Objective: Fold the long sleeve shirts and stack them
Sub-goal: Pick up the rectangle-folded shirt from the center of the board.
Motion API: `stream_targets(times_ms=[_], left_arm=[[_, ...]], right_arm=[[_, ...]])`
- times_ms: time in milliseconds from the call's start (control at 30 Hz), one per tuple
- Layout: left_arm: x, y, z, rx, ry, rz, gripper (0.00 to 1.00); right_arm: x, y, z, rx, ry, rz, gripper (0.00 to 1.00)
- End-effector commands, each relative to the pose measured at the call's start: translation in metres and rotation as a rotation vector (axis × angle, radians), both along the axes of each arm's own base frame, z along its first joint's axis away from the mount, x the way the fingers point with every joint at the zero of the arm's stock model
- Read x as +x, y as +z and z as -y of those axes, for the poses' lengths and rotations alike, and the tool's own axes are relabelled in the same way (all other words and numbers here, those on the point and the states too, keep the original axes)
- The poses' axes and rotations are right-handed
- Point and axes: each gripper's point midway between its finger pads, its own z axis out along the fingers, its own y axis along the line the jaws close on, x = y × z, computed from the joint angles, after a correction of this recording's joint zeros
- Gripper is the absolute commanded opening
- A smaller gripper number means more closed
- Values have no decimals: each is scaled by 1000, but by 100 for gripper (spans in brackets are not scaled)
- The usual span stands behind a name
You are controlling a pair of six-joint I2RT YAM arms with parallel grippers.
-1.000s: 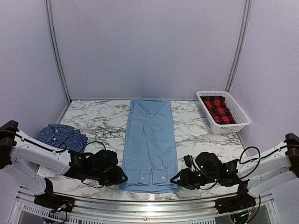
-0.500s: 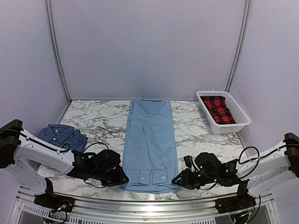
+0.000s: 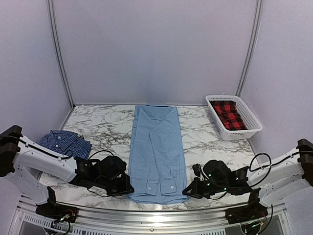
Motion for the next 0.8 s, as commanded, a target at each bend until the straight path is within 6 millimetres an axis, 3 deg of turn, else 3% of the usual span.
stream_targets(times_ms=[0, 367, 567, 767], left_arm=[[0, 24, 8, -53, -6, 5, 3], [26, 78, 16, -178, 65, 72, 0], [58, 96, 12, -221, 128, 72, 0], [101, 103, 7, -237, 173, 75, 0]], right_arm=[[7, 20, -9, 30, -5, 17, 0], [34, 79, -22, 98, -34, 121, 0], [76, 105, -21, 126, -74, 182, 0], [126, 113, -16, 104, -99, 208, 0]])
